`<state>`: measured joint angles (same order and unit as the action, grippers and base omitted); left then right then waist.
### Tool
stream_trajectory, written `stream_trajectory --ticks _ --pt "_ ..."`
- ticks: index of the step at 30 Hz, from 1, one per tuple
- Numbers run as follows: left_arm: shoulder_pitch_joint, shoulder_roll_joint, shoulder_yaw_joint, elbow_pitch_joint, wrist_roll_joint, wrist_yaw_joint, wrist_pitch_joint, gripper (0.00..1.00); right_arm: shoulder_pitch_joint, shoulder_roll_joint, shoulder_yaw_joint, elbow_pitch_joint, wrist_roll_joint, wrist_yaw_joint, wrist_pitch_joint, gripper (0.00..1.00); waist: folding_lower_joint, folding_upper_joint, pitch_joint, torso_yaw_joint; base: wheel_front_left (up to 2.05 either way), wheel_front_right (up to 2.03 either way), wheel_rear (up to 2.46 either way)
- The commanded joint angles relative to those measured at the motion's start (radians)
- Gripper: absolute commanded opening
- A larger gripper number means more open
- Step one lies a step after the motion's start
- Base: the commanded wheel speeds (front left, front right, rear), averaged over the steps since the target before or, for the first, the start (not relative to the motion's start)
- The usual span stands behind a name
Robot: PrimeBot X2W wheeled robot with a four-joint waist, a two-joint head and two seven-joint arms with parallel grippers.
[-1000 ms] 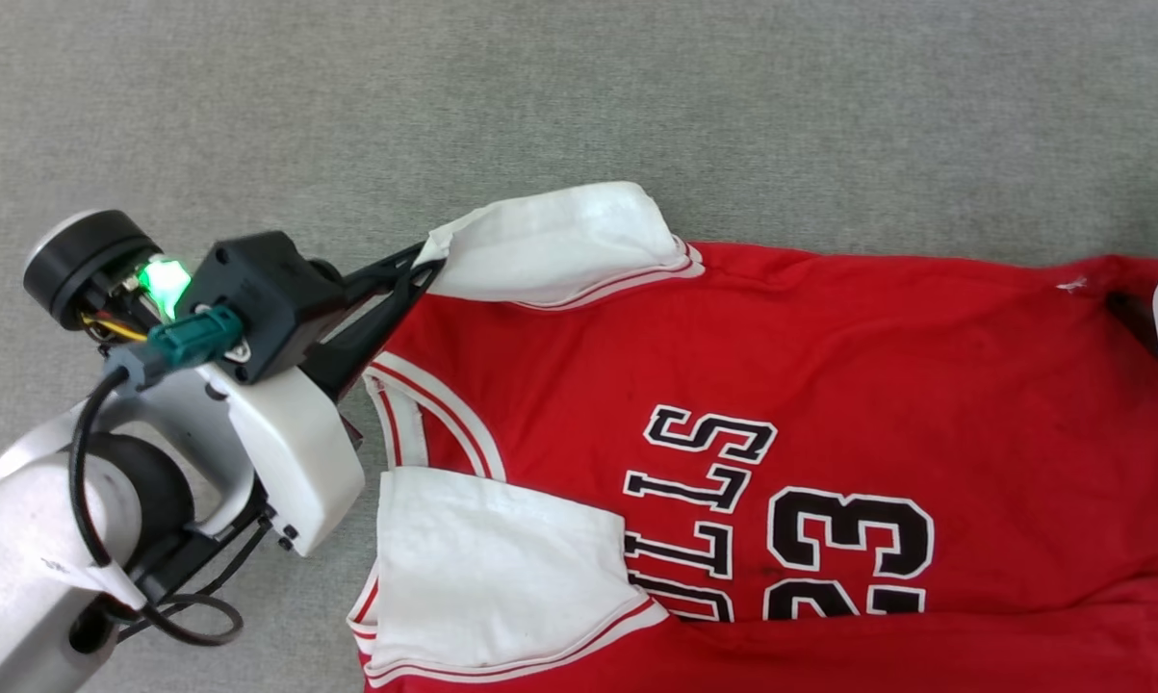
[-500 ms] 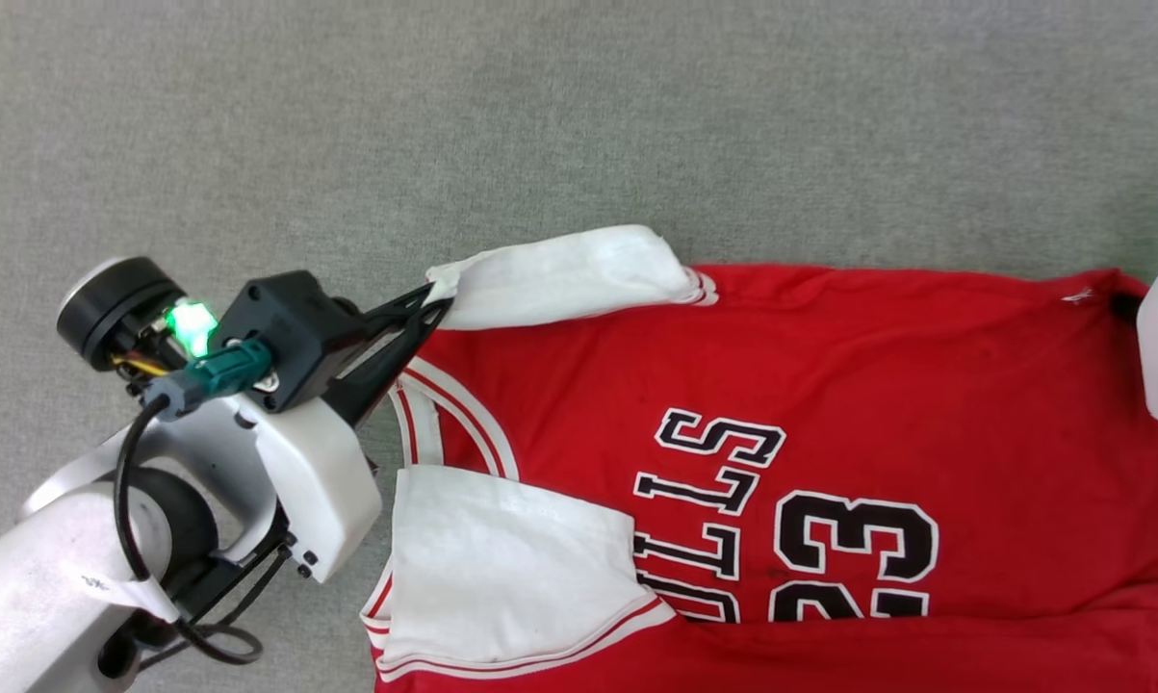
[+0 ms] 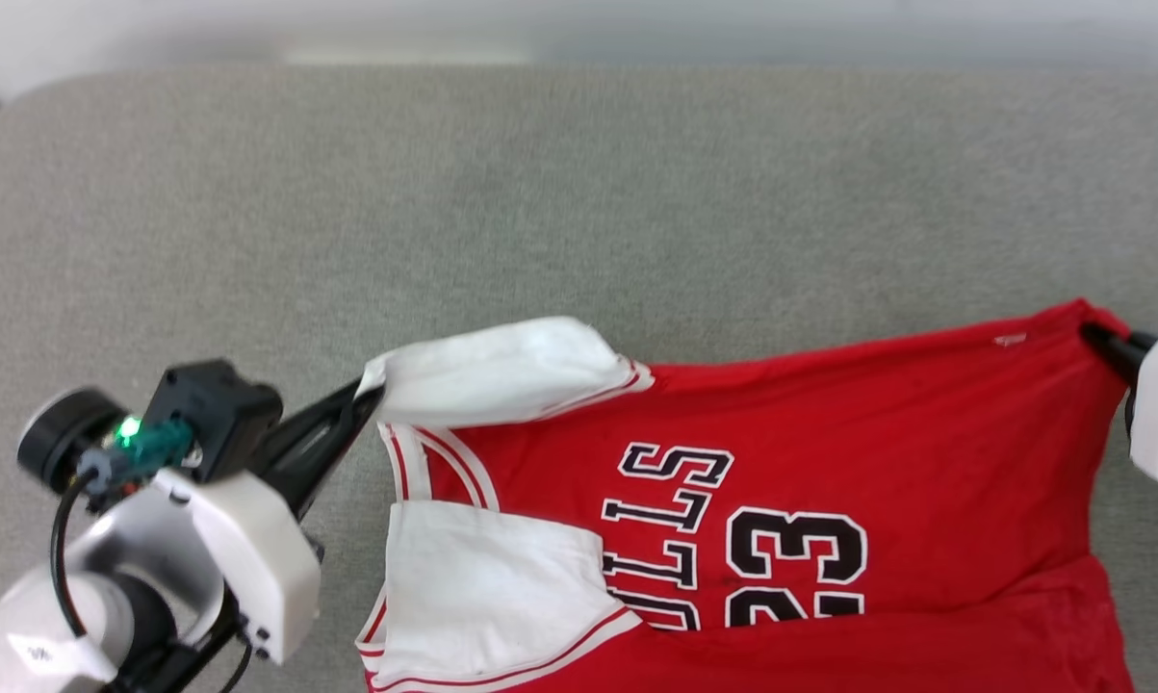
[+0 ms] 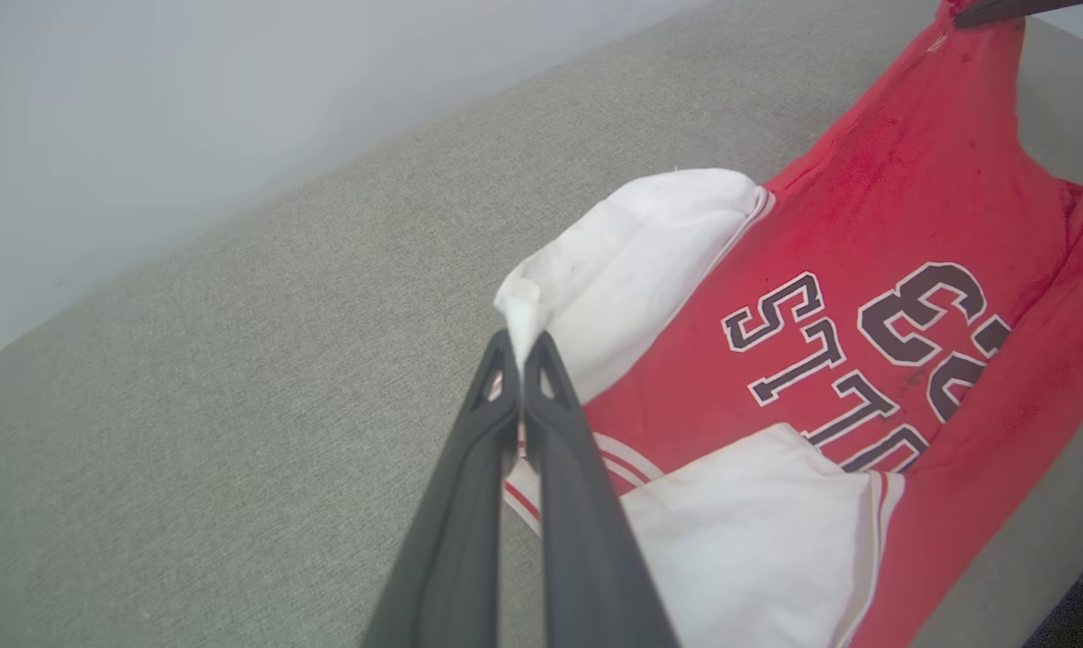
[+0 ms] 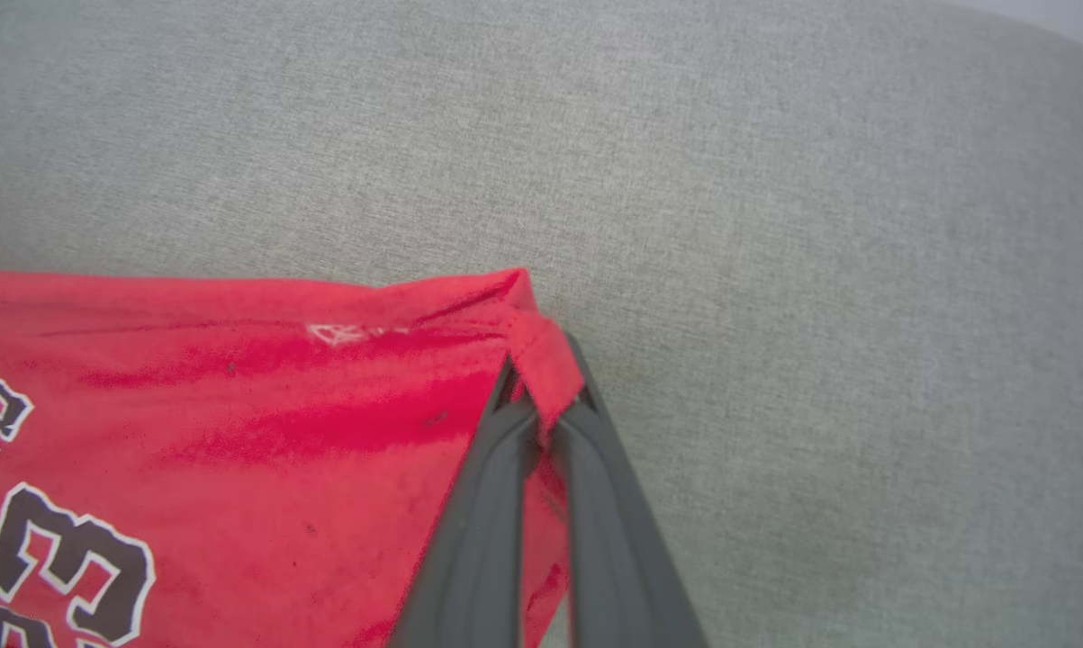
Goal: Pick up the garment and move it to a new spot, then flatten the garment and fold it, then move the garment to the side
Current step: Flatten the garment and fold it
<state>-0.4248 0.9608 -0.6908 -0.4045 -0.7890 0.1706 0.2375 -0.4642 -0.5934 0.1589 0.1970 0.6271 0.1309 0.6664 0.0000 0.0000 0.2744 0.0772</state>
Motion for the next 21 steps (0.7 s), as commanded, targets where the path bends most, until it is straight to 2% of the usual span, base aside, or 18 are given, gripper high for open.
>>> stream_trajectory --ticks 1,9,14,21 --pt "0.025 0.008 0.006 -0.006 -0.007 0.012 -0.008 0.0 0.025 0.002 -0.005 -0.01 0.008 0.0 -0.011 0.0 0.0 0.0 -0.038 -0.015 0.0 0.0 0.0" --pt "0.218 0.046 -0.001 -0.047 -0.108 0.075 -0.055 0.0 0.225 -0.018 -0.022 -0.121 0.071 0.0 -0.096 0.0 0.0 0.0 -0.098 -0.028 0.0 0.0 0.0" --pt "0.317 0.071 -0.016 -0.035 -0.144 0.103 -0.074 0.0 0.34 -0.032 -0.014 -0.169 0.109 0.0 -0.113 0.0 0.0 0.0 -0.112 -0.031 0.0 0.0 0.0" --pt "0.396 0.063 -0.047 0.01 -0.2 0.082 -0.077 0.0 0.416 -0.115 0.107 -0.193 0.101 0.0 -0.143 0.0 0.0 0.0 -0.109 -0.036 0.0 0.0 0.0"
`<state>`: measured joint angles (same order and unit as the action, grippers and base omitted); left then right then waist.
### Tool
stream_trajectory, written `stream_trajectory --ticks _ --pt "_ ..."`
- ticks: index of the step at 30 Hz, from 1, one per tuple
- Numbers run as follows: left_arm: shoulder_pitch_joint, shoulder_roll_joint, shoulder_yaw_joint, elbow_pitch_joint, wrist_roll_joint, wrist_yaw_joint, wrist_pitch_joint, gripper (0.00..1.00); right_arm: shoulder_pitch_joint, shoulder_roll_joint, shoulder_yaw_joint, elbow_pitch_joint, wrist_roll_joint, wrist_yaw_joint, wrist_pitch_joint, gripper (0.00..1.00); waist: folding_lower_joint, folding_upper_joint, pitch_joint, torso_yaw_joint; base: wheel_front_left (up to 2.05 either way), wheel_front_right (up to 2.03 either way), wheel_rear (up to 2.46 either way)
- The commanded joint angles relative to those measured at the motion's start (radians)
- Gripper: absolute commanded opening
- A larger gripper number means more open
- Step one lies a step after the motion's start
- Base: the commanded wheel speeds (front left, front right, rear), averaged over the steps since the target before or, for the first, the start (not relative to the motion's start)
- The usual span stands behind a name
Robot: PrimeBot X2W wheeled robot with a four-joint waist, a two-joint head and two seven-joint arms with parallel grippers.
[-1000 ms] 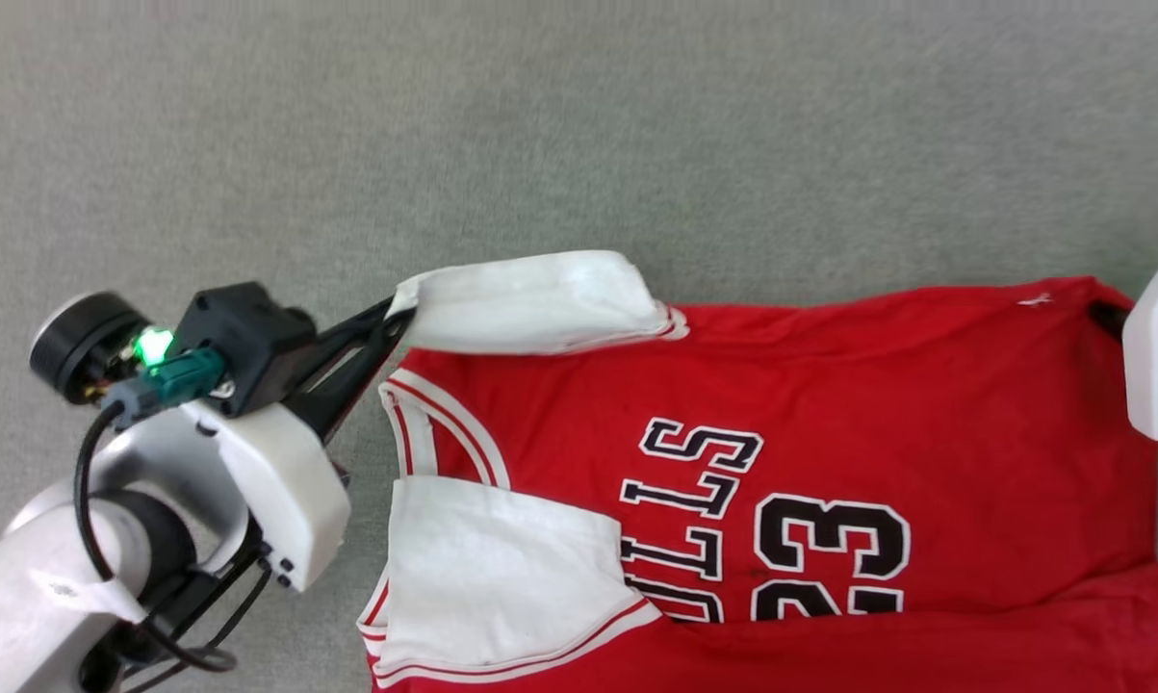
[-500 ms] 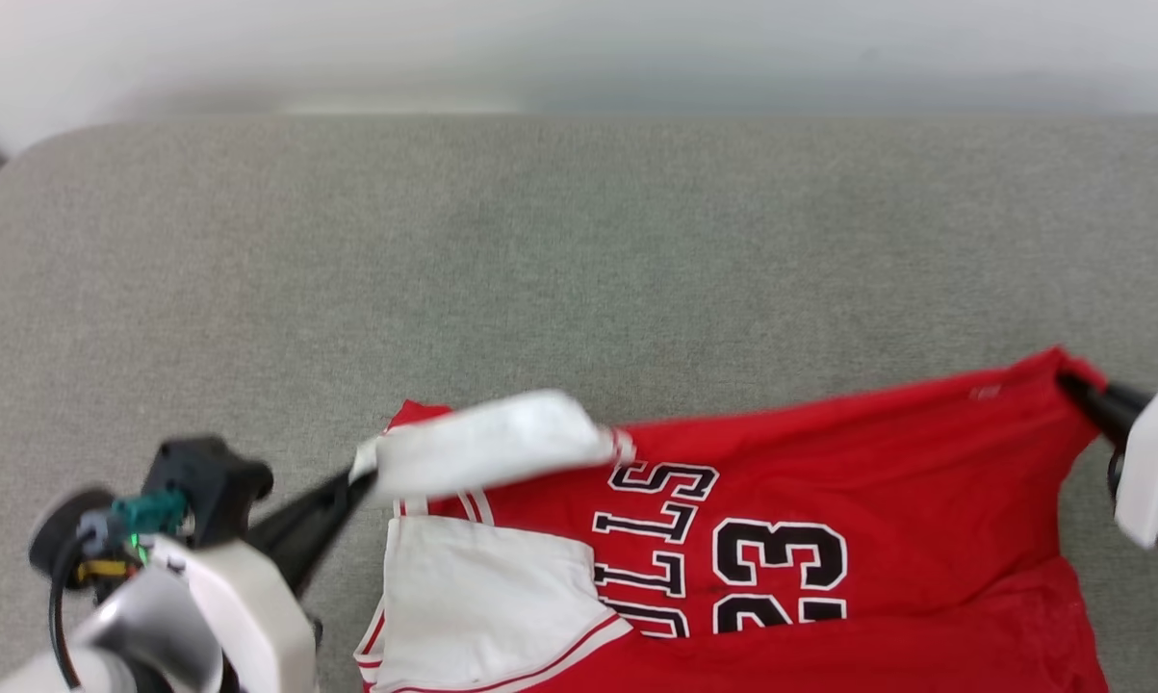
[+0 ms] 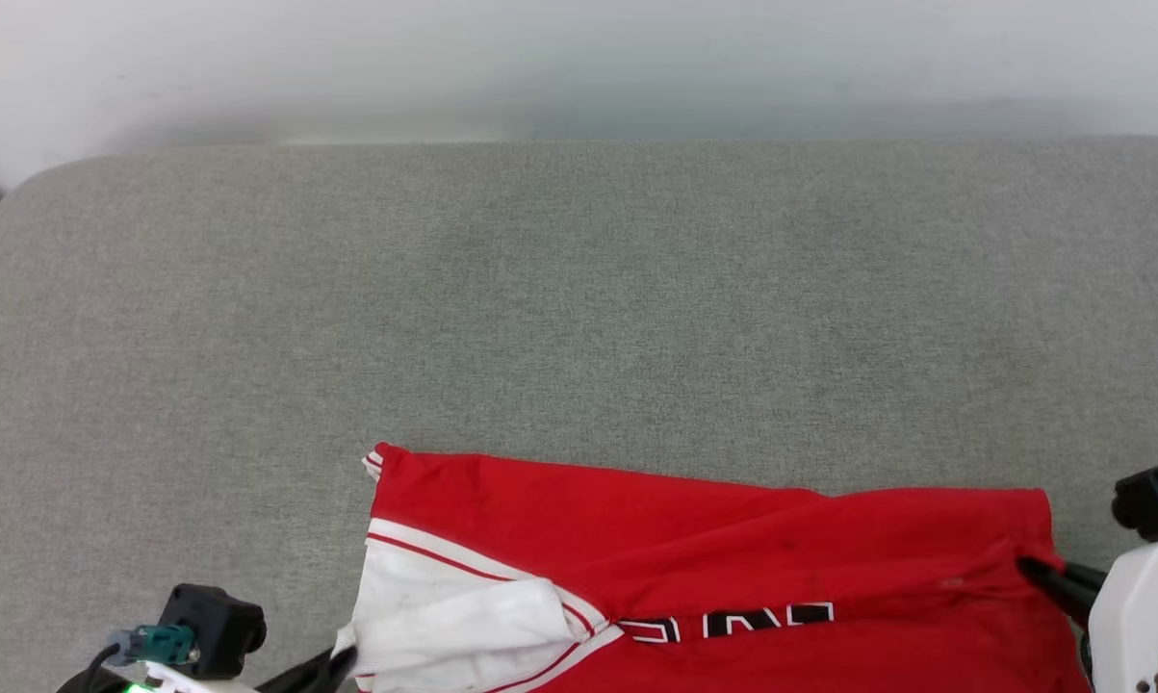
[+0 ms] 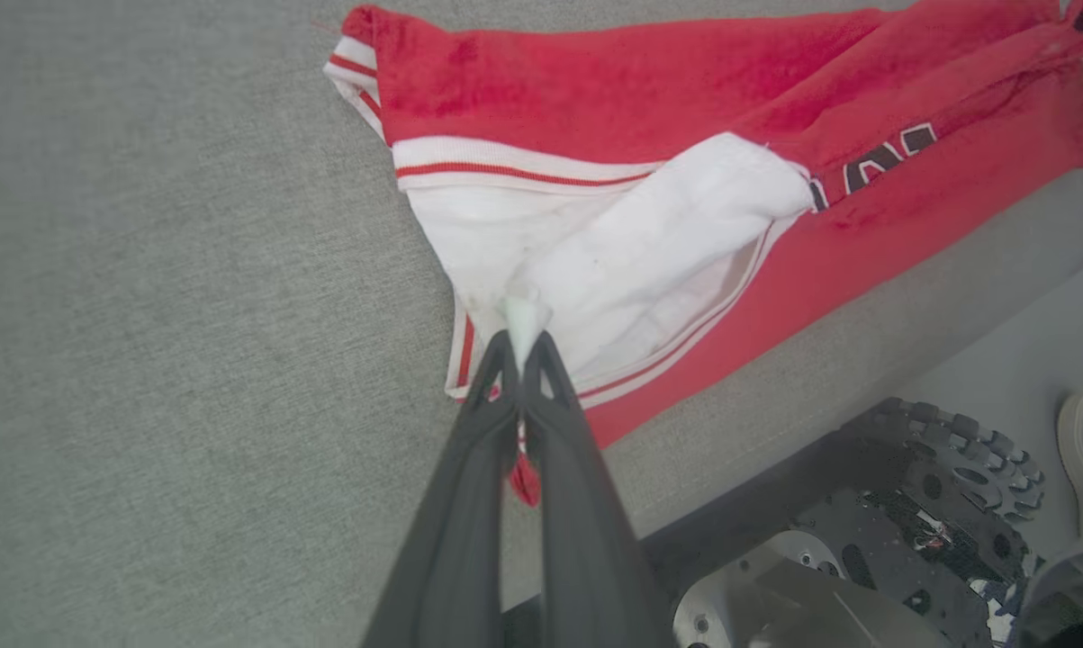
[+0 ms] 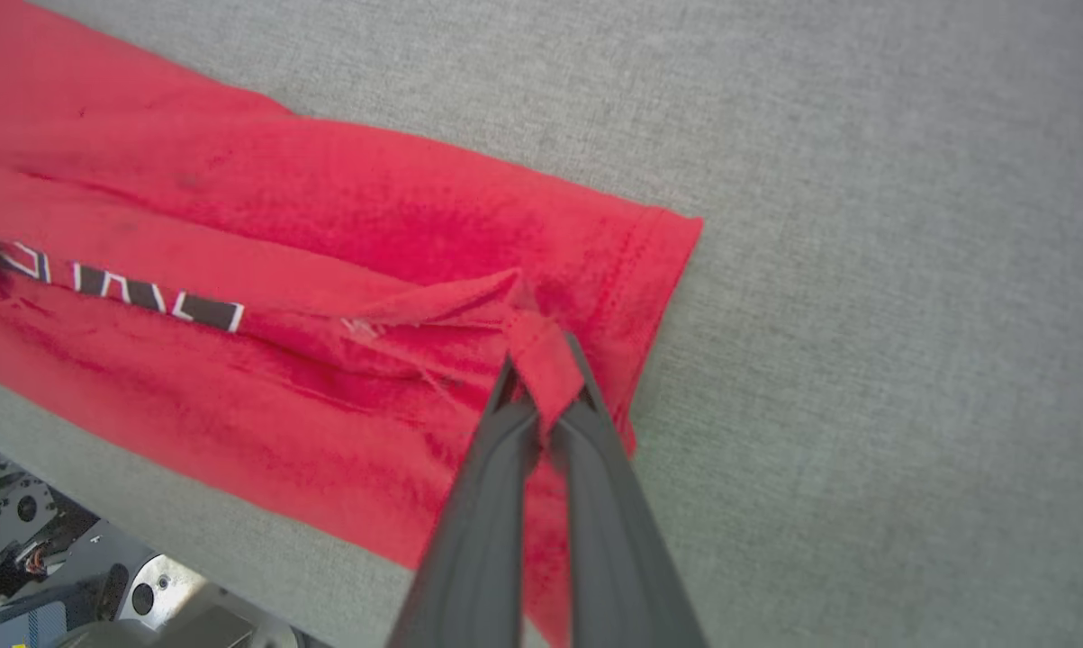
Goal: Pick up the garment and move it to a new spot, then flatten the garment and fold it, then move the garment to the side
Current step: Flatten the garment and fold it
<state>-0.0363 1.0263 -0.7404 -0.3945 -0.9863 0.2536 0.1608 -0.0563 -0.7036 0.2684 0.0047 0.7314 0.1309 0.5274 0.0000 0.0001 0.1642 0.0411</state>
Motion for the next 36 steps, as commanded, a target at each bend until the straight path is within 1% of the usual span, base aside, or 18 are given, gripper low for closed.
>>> stream_trajectory --ticks 1,8,12,16,17,18,19,20,25,29,34,36 --pt "0.009 -0.006 -0.005 0.012 0.001 -0.007 0.002 0.0 0.01 -0.019 0.019 0.002 -0.004 0.0 -0.01 0.0 0.0 -0.0001 0.004 0.0 0.0 0.0 0.0" --pt "-0.025 -0.05 -0.049 0.085 0.023 -0.043 0.032 0.0 -0.04 -0.108 0.171 0.039 -0.032 0.0 -0.06 0.0 0.0 -0.0001 0.026 0.003 0.0 0.0 0.0" --pt "-0.051 -0.08 -0.075 0.128 0.051 -0.058 0.047 0.0 -0.071 -0.136 0.244 0.067 -0.031 0.0 -0.091 0.0 0.0 -0.0001 0.034 0.006 0.0 0.0 0.0" --pt "-0.065 -0.113 -0.091 0.165 0.065 -0.067 0.047 0.0 -0.094 -0.146 0.303 0.11 -0.016 0.0 -0.108 0.0 0.0 -0.0001 0.035 0.005 0.0 0.0 0.0" --pt "-0.068 -0.119 -0.093 0.173 0.067 -0.069 0.043 0.22 -0.097 -0.143 0.314 0.121 -0.006 0.0 -0.105 0.0 0.0 -0.0001 0.033 0.005 0.0 0.0 0.0" --pt "-0.068 -0.124 -0.097 0.182 0.069 -0.071 0.04 0.5 -0.102 -0.141 0.324 0.127 -0.001 0.0 -0.106 0.07 0.0 -0.0001 0.032 0.004 0.0 0.0 0.0" --pt "-0.067 -0.128 -0.1 0.189 0.07 -0.074 0.037 1.0 -0.108 -0.141 0.334 0.132 0.002 0.0 -0.112 0.53 0.0 -0.0001 0.03 0.003 0.0 0.0 0.0" --pt "-0.068 -0.132 -0.102 0.195 0.072 -0.076 0.036 1.0 -0.114 -0.138 0.342 0.137 0.01 0.0 -0.117 1.0 0.0 -0.0001 0.028 0.002 0.0 0.0 0.0" --pt "-0.069 -0.146 -0.095 0.209 0.075 -0.076 0.01 1.0 -0.13 -0.133 0.366 0.152 0.03 -0.001 -0.139 1.0 0.0 -0.0001 0.005 -0.001 0.0 0.0 0.0" --pt "-0.072 -0.158 -0.078 0.213 0.097 -0.071 -0.048 1.0 -0.144 -0.139 0.364 0.146 0.065 -0.001 -0.158 1.0 0.0 -0.0001 -0.028 -0.004 0.0 0.0 0.0" --pt "-0.08 -0.17 -0.038 0.211 0.129 -0.062 -0.158 1.0 -0.14 -0.13 0.305 0.112 0.143 -0.001 -0.174 1.0 0.0 -0.0001 -0.066 -0.007 0.0 0.0 0.0" --pt "-0.087 -0.177 -0.013 0.215 0.151 -0.045 -0.222 1.0 -0.134 -0.129 0.264 0.102 0.161 -0.001 -0.179 1.0 0.0 -0.0001 -0.078 -0.009 0.0 0.0 0.0"
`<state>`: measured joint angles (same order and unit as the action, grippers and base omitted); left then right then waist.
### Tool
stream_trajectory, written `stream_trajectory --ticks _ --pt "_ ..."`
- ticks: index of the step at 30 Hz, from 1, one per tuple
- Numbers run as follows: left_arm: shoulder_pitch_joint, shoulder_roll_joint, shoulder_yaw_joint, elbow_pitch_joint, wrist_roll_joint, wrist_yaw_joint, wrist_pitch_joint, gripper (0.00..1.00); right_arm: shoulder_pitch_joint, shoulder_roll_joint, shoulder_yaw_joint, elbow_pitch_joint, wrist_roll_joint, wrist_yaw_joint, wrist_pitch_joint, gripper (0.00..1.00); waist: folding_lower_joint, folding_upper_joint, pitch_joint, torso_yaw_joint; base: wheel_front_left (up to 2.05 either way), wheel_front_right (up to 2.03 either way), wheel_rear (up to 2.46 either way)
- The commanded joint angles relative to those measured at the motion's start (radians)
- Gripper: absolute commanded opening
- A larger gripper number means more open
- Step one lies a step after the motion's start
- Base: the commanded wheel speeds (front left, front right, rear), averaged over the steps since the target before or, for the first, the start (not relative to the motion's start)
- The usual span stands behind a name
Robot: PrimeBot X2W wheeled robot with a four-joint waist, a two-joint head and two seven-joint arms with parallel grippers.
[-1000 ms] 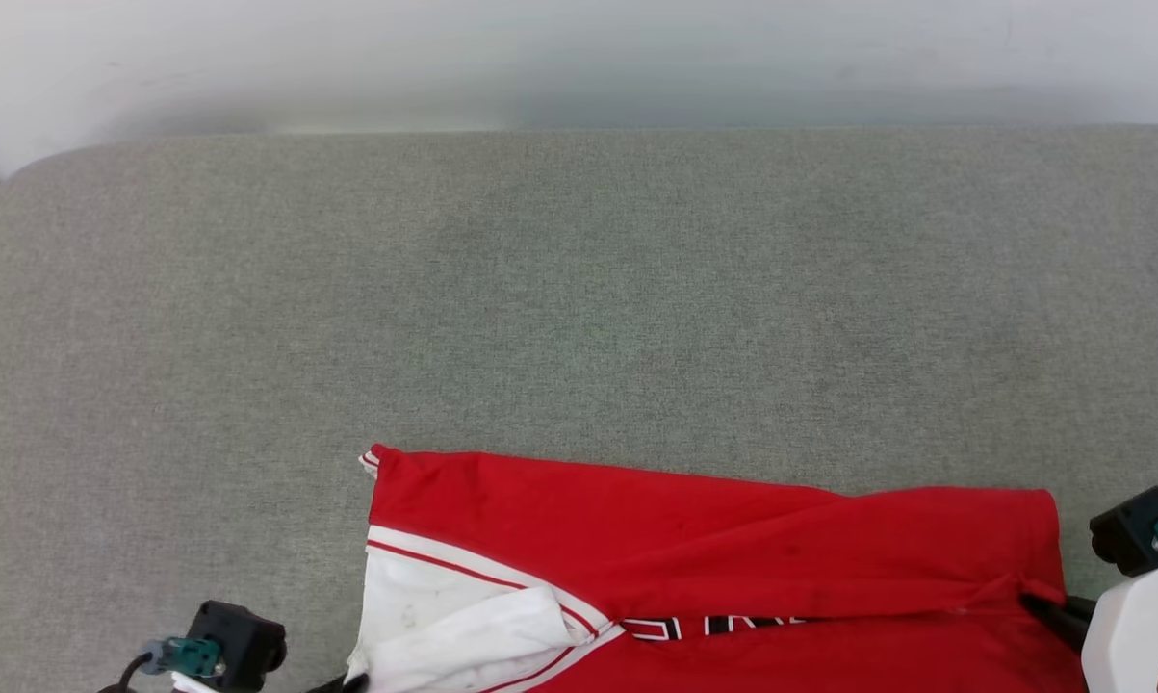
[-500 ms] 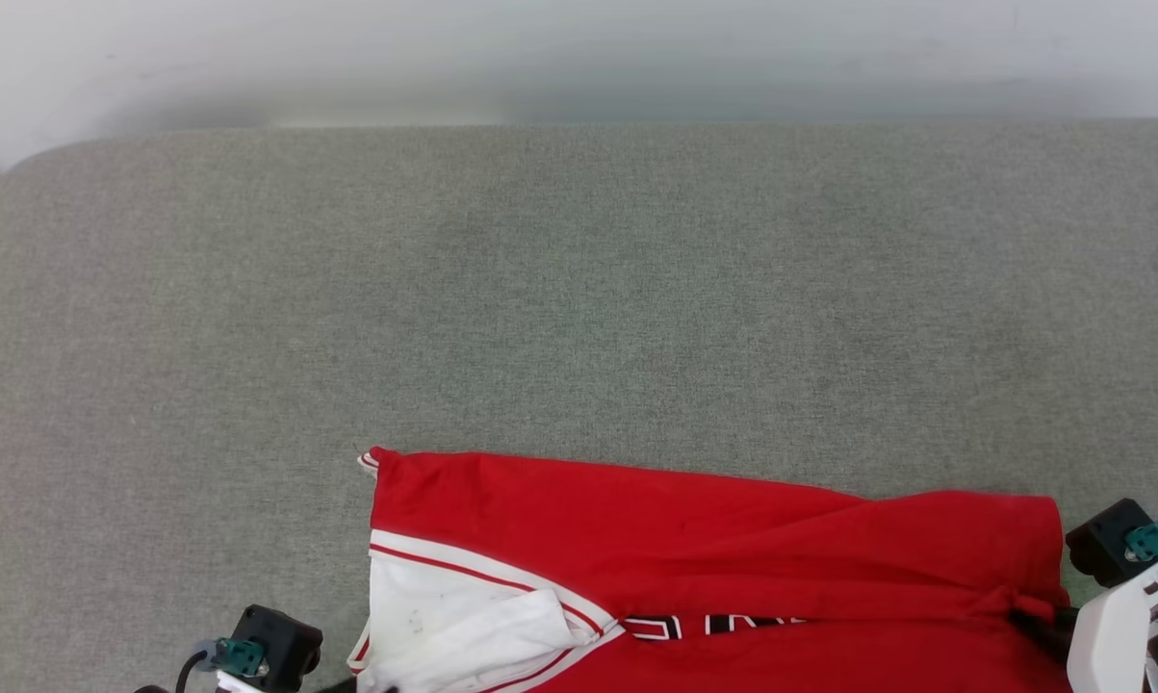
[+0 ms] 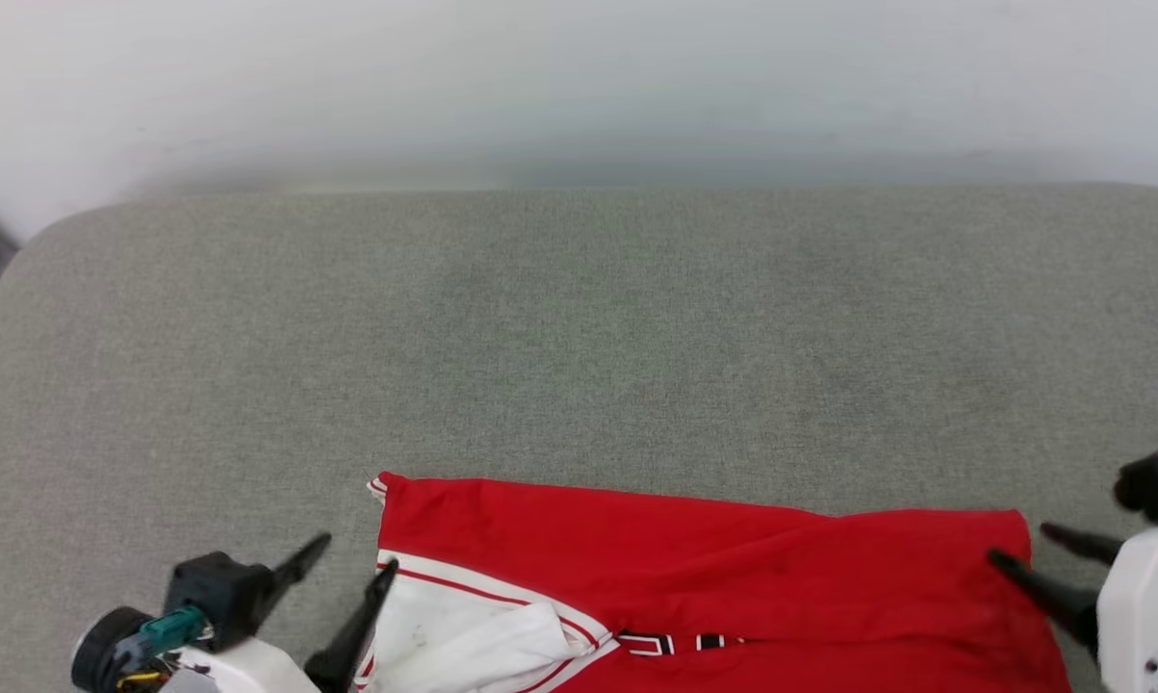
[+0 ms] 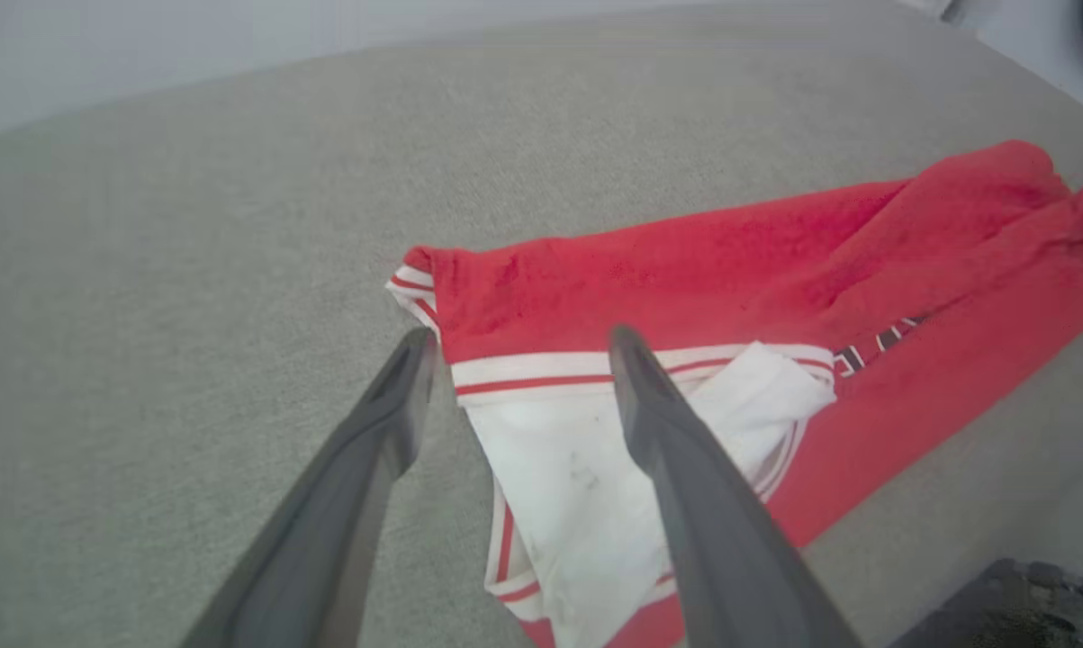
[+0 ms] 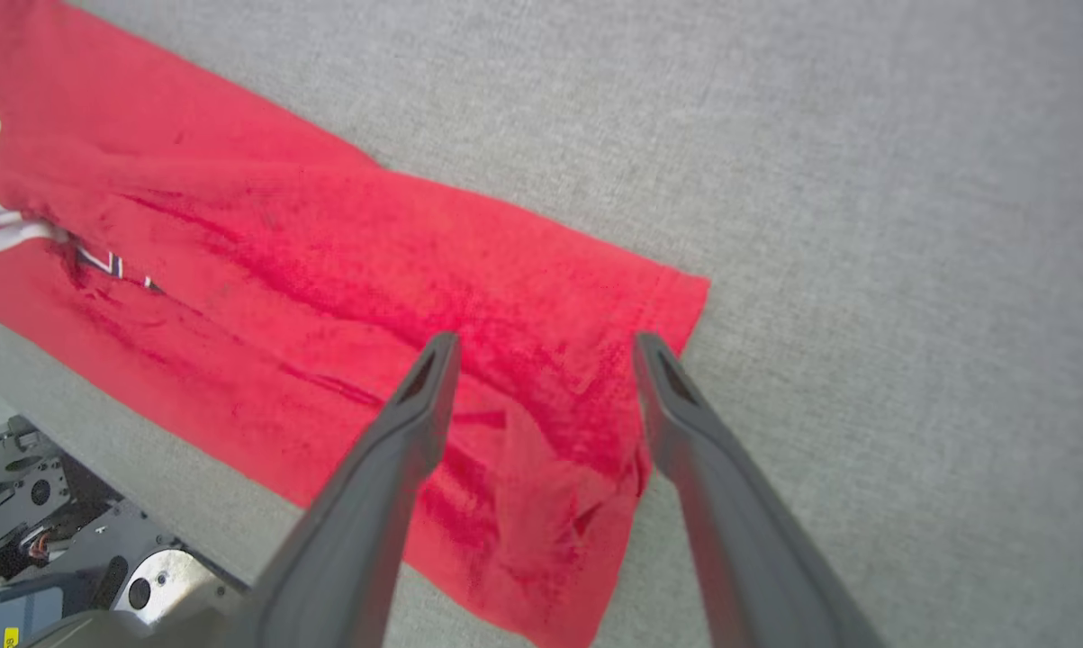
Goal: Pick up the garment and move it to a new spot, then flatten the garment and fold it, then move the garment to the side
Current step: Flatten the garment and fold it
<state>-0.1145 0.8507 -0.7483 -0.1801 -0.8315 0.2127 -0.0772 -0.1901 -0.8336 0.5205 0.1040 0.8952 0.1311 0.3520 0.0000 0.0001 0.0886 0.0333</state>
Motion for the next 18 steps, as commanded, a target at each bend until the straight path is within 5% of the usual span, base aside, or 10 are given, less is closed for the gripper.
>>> stream_trajectory --ticks 1,5,11,18 --pt "-0.007 -0.006 0.003 0.003 0.007 0.005 -0.012 1.0 0.006 0.009 -0.011 0.0 0.007 -0.001 -0.007 1.0 0.0 -0.0001 -0.007 -0.002 0.0 0.0 0.0" --pt "0.0 -0.036 0.057 0.024 0.057 0.08 -0.132 1.0 0.051 0.051 -0.146 0.027 0.017 -0.001 -0.014 1.0 0.0 -0.0001 -0.027 0.0 0.0 0.0 0.0" --pt "0.023 -0.159 0.218 -0.007 0.219 0.19 -0.189 1.0 0.154 0.195 -0.365 0.07 -0.043 -0.001 0.029 1.0 0.0 -0.0001 -0.029 0.009 0.0 0.0 0.0" --pt "0.175 -0.35 0.421 -0.068 0.475 0.115 -0.187 1.0 0.235 0.422 -0.604 0.072 -0.145 0.0 0.141 1.0 0.0 -0.0001 -0.017 0.023 0.0 0.0 0.0"
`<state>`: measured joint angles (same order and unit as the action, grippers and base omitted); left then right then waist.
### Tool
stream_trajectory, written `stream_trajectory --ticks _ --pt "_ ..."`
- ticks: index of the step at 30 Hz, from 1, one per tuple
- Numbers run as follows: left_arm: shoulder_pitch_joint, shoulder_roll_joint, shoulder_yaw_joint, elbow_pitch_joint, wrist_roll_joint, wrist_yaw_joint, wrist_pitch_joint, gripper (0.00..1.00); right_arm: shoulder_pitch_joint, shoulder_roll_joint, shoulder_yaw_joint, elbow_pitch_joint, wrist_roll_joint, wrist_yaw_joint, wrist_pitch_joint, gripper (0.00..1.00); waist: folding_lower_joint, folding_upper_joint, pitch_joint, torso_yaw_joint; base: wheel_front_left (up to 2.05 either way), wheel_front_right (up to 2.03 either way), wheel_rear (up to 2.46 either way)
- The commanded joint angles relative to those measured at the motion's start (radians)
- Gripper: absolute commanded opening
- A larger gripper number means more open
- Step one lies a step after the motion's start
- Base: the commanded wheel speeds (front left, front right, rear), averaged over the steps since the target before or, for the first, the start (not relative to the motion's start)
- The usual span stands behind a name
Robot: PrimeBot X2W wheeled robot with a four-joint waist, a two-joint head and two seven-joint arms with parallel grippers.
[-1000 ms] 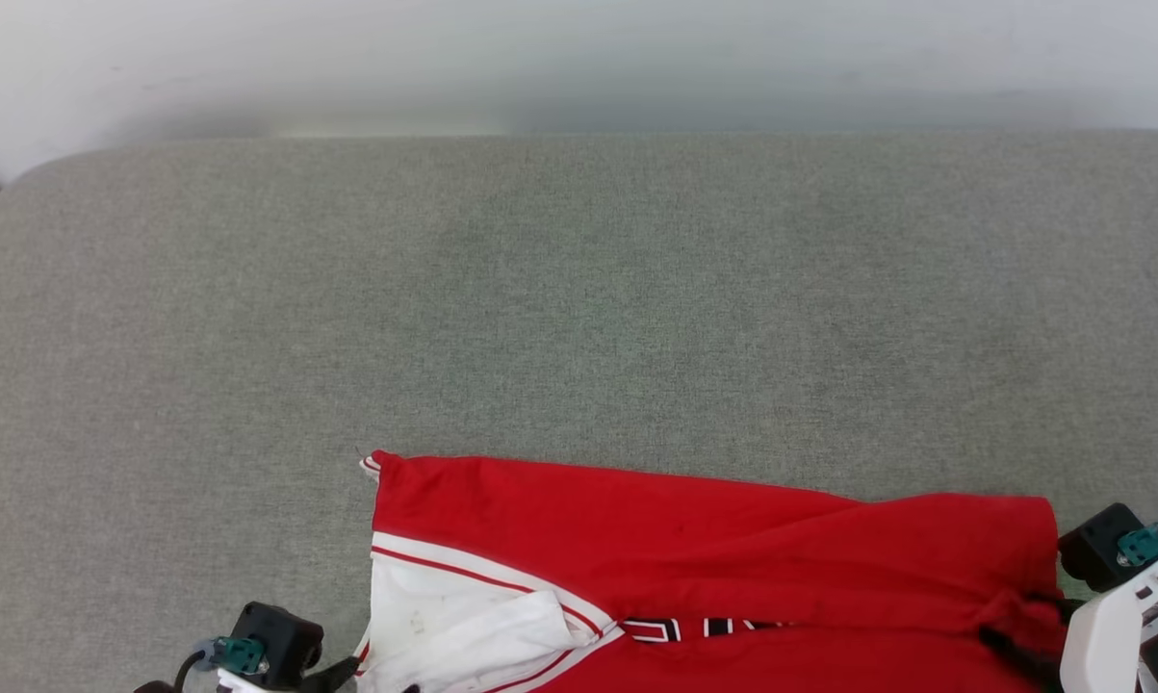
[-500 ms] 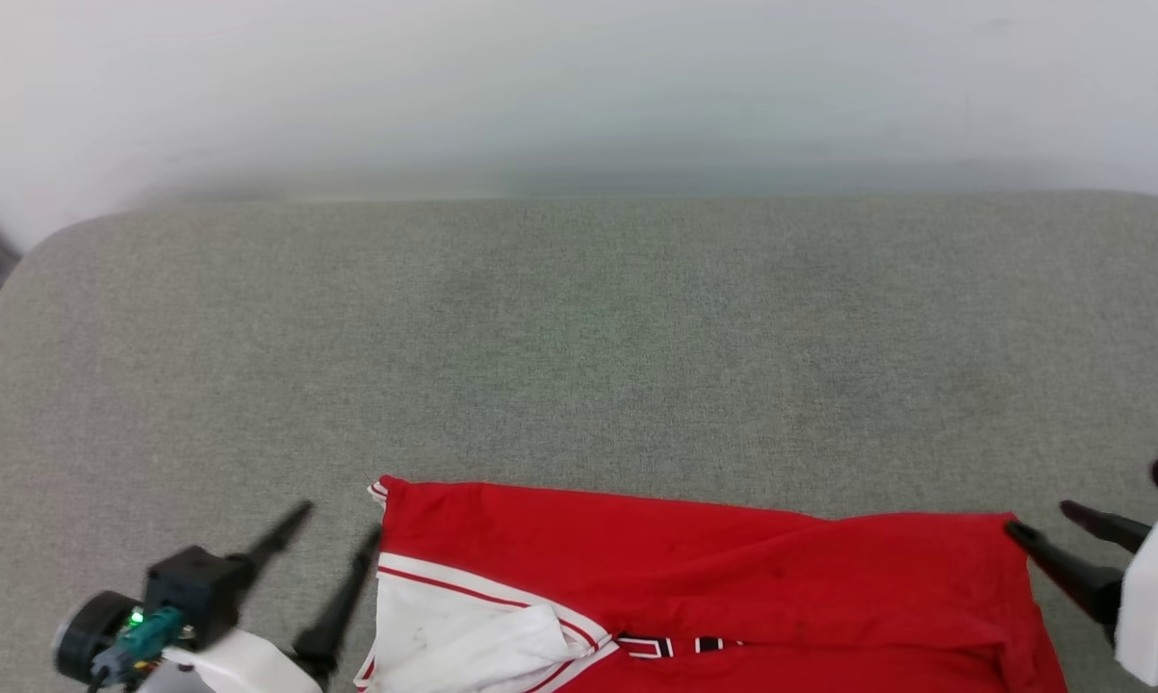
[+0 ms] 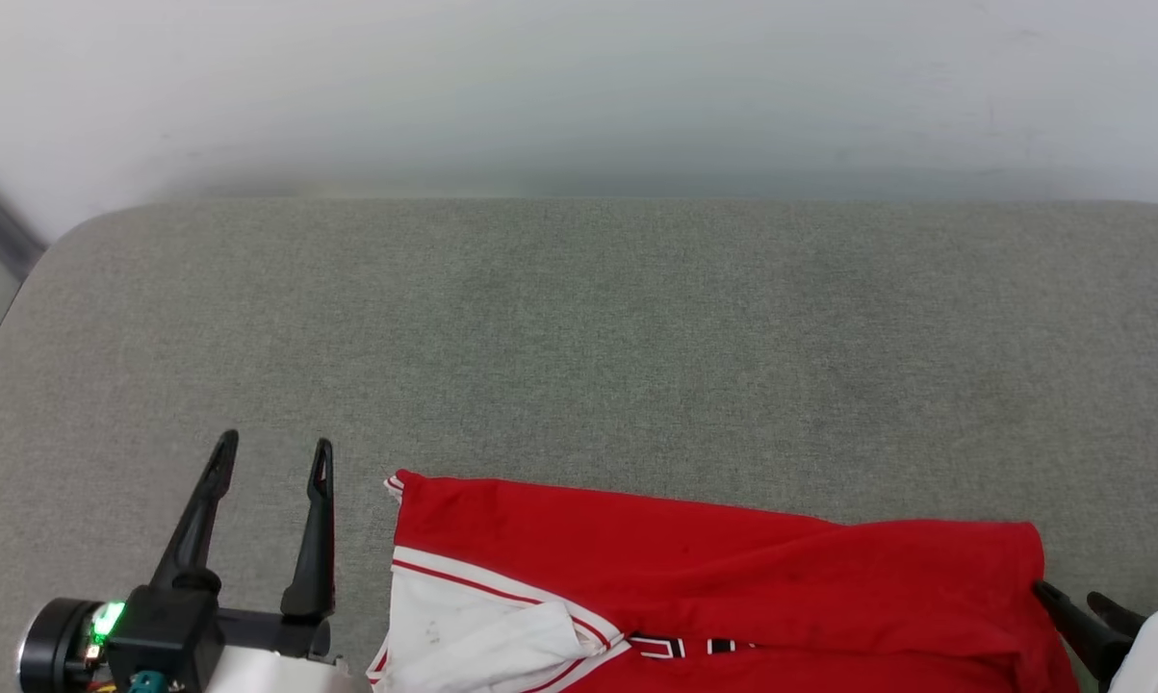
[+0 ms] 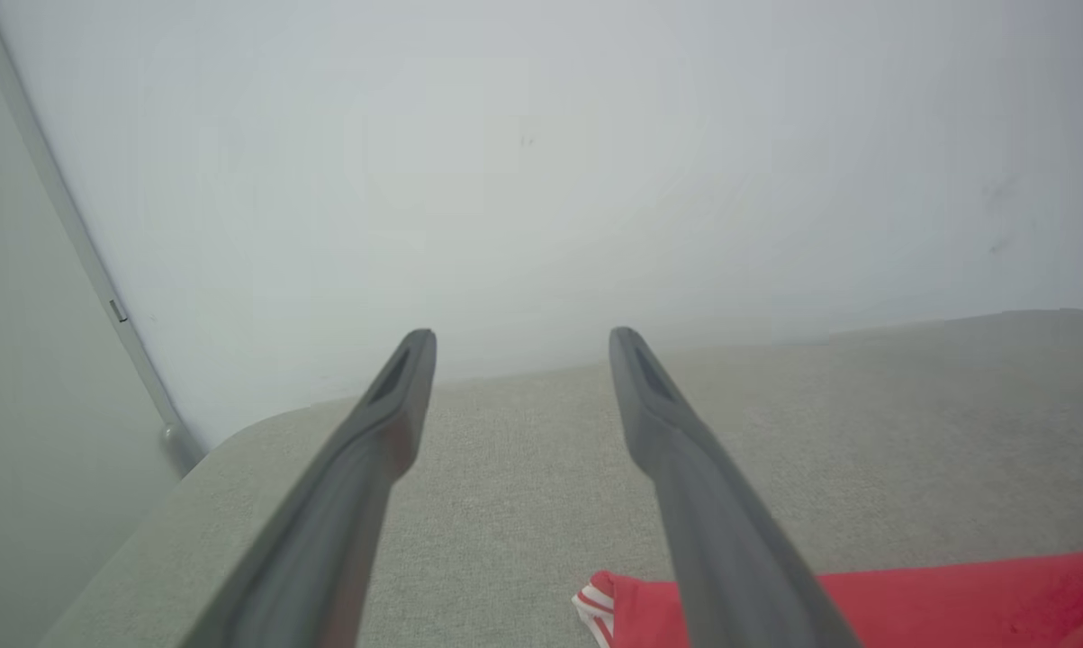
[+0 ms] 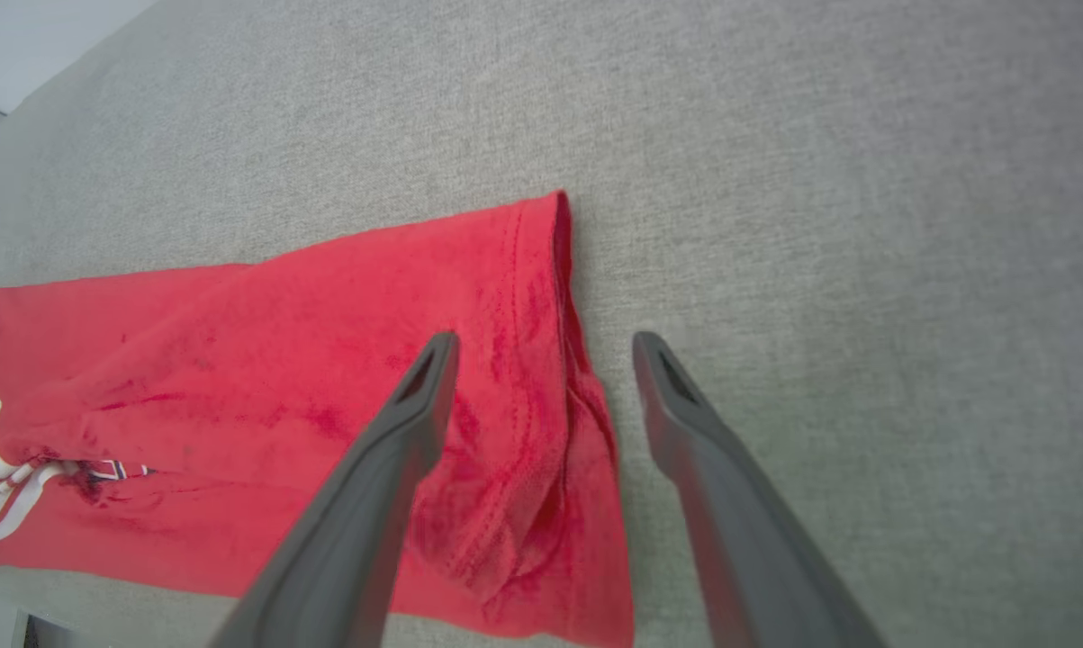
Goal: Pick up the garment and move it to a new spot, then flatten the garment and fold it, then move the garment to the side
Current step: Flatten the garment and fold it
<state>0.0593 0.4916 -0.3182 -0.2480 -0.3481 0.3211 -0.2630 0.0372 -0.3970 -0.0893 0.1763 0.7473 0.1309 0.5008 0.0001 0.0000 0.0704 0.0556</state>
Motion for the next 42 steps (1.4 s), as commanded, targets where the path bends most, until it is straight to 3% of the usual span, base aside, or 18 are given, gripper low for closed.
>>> stream_trajectory --ticks 1,8,17,26,33,34,35,36,37,42 --pt "0.021 -0.012 0.007 0.007 0.011 -0.012 -0.002 1.0 0.015 0.01 -0.018 -0.007 -0.012 0.0 0.011 1.0 -0.0001 0.0 0.004 0.004 0.0 0.0 0.0" --pt "0.068 -0.128 0.104 0.033 0.121 -0.142 -0.002 1.0 0.028 0.147 -0.154 -0.054 -0.1 0.0 0.13 1.0 -0.0001 0.0 0.025 0.029 0.0 0.0 0.0" --pt "0.053 -0.223 0.192 0.049 0.189 -0.271 -0.002 1.0 -0.014 0.221 -0.247 -0.035 -0.187 0.0 0.236 1.0 -0.0001 0.0 0.067 0.062 0.0 0.0 0.0" --pt "0.037 -0.285 0.243 0.068 0.239 -0.357 -0.002 1.0 -0.029 0.278 -0.202 0.041 -0.185 0.0 0.274 1.0 -0.0001 0.0 0.099 0.087 0.0 0.0 0.0" --pt "0.045 -0.313 0.272 0.077 0.265 -0.393 -0.002 1.0 -0.022 0.316 -0.122 0.067 -0.145 0.002 0.26 1.0 -0.0001 0.0 0.091 0.095 0.0 0.0 0.0" --pt "0.047 -0.317 0.275 0.077 0.268 -0.398 -0.002 1.0 -0.02 0.316 -0.118 0.07 -0.145 0.002 0.253 0.93 -0.0001 0.0 0.089 0.094 0.0 0.0 0.0" --pt "0.049 -0.321 0.277 0.078 0.269 -0.4 -0.002 1.0 -0.019 0.314 -0.119 0.073 -0.148 0.002 0.245 0.42 -0.0001 0.0 0.086 0.093 0.0 0.0 0.0" --pt "0.052 -0.324 0.28 0.079 0.273 -0.403 -0.002 1.0 -0.02 0.312 -0.122 0.075 -0.156 0.002 0.233 0.05 -0.0001 0.0 0.084 0.092 0.0 0.0 0.0" --pt "0.054 -0.326 0.281 0.08 0.275 -0.408 -0.002 1.0 -0.023 0.31 -0.13 0.079 -0.161 0.002 0.221 0.0 -0.0001 0.0 0.082 0.09 0.0 0.0 0.0" --pt "0.054 -0.332 0.292 0.079 0.283 -0.418 -0.002 1.0 -0.047 0.292 -0.179 0.079 -0.193 -0.001 0.169 0.0 -0.0001 0.0 0.075 0.079 0.0 0.0 0.0"
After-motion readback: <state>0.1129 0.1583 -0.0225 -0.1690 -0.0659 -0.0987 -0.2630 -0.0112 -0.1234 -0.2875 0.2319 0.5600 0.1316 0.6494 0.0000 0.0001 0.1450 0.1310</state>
